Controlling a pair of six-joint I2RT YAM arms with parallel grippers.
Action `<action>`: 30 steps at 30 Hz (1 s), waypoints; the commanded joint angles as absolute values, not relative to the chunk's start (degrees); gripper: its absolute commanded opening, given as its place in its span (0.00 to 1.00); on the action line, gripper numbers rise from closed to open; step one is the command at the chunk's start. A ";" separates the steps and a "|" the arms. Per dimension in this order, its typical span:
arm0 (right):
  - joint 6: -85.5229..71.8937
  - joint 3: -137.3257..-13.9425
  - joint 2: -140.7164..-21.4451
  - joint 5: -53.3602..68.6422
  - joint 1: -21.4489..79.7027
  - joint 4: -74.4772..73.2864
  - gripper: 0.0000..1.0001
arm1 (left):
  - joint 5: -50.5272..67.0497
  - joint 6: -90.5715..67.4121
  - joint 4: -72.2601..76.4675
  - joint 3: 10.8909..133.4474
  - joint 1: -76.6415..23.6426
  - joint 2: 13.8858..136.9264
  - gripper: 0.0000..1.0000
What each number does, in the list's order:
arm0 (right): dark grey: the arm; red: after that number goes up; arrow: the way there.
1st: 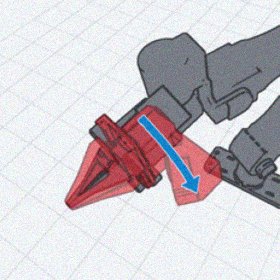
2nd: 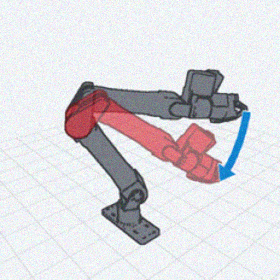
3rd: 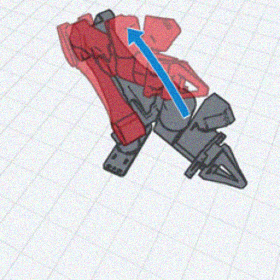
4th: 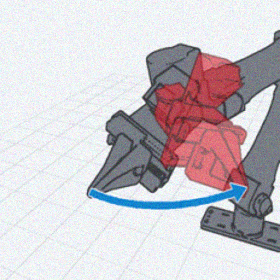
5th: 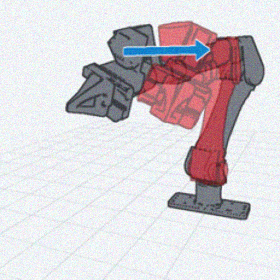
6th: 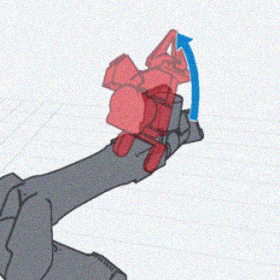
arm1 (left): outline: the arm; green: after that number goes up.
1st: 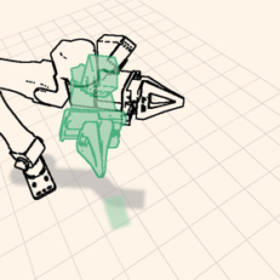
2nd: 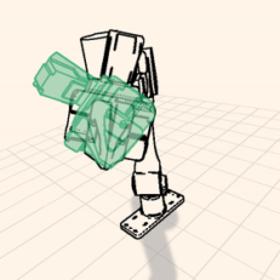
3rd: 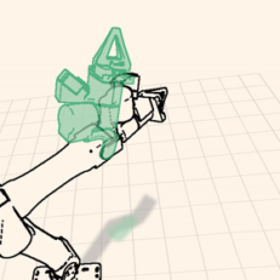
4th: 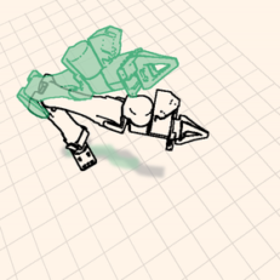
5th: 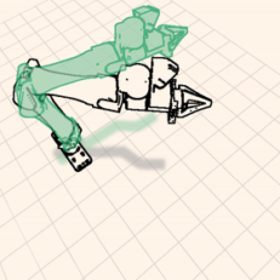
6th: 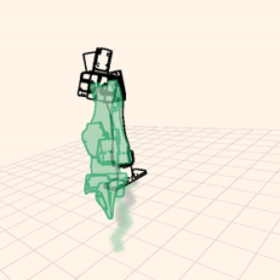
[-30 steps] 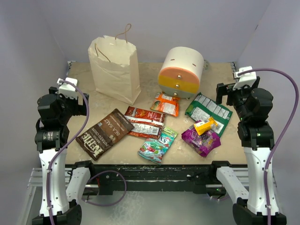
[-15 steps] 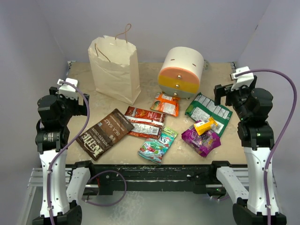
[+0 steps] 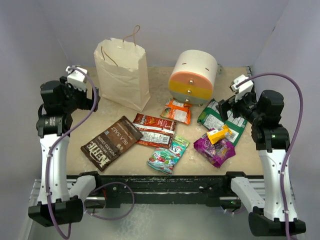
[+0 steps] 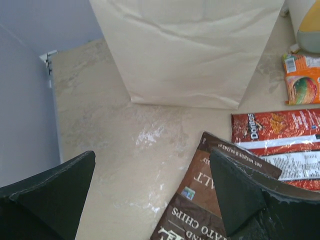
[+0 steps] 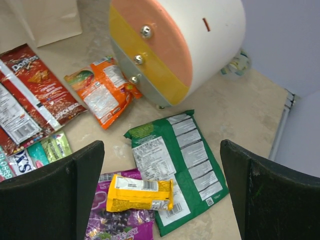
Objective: Place the snacks into the paper bag
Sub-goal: Move the paper bag to the center of the board.
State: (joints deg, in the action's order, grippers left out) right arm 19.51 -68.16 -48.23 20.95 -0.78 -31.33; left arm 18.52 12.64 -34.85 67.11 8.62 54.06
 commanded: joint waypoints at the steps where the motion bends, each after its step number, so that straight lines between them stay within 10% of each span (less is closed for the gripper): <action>1: 22.55 -70.14 -48.91 29.13 -0.96 -32.40 1.00 | 23.82 15.51 -31.78 75.89 8.94 59.89 0.99; 30: 23.40 -65.61 -50.08 30.10 -0.87 -29.18 1.00 | 71.12 54.53 -59.48 133.87 17.71 109.09 0.99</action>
State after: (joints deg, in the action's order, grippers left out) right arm 23.16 -65.73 -49.95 28.34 -0.78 -32.03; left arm 62.41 47.33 -51.77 125.60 17.80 104.14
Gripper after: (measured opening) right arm 0.995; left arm 0.990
